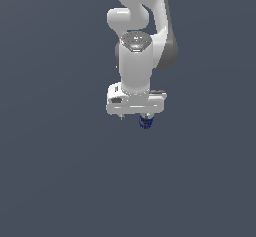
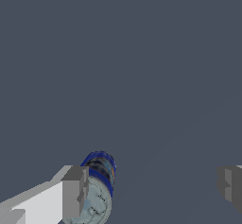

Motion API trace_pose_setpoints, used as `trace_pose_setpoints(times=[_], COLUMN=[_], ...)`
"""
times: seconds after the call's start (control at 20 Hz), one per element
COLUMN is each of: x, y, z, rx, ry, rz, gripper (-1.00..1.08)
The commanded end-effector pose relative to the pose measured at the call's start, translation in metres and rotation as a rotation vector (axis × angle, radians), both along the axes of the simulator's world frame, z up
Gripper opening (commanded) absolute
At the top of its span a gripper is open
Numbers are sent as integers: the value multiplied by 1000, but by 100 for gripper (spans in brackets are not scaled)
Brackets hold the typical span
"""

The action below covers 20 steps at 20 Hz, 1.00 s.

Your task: Pick up the object and move it to a goal position.

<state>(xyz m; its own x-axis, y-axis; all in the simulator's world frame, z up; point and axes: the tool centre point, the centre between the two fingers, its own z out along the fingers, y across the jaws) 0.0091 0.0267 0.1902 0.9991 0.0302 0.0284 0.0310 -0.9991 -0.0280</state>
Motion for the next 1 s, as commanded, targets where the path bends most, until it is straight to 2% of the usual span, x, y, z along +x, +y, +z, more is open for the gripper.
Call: trace_pose_setpoints(times=[0.0, 0.55, 0.95], x=[0, -1, -9], y=[0, -8, 2], z=[0, -12, -19], rx=[0, 22, 15], ry=[0, 12, 15], rz=[0, -31, -46], gripper=[100, 100, 100])
